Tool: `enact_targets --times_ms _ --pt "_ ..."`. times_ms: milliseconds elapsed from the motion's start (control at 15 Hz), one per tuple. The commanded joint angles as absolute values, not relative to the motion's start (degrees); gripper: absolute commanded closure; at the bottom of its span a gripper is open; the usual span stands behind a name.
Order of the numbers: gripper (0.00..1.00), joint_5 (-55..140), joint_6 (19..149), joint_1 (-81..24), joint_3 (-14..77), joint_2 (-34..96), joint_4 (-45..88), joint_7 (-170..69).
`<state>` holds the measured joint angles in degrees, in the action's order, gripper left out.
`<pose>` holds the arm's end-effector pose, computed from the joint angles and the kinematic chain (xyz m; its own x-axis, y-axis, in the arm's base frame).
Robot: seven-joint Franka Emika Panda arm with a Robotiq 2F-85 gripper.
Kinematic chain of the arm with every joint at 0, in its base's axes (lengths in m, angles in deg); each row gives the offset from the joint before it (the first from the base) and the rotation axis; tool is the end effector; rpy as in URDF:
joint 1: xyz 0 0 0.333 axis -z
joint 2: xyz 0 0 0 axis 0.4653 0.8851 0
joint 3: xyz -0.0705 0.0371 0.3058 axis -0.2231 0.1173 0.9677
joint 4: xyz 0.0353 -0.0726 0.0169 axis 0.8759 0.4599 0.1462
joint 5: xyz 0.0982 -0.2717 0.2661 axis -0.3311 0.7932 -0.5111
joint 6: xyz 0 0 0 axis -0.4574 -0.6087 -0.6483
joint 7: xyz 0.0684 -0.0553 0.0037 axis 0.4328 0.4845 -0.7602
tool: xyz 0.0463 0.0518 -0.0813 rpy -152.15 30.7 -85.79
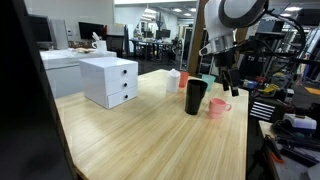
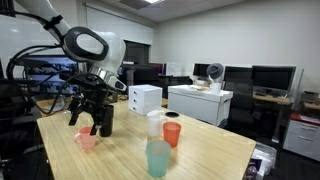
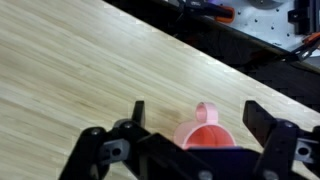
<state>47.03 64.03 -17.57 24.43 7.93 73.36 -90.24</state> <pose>0.3760 -0.1530 0.2954 0.8747 0.3271 -0.3577 0.2865 -0.9441 -0.1628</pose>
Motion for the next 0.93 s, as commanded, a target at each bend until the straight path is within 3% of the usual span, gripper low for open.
enact_targets --times_ms 0,800,867 --pt "0.0 48.2 68.1 -17.9 24.4 7.1 76.3 -89.2" --pt "0.0 46.0 76.3 -18.4 24.7 7.3 77.5 -85.9" --pt "0.07 46.0 76.9 -18.5 24.7 7.5 77.5 -85.2"
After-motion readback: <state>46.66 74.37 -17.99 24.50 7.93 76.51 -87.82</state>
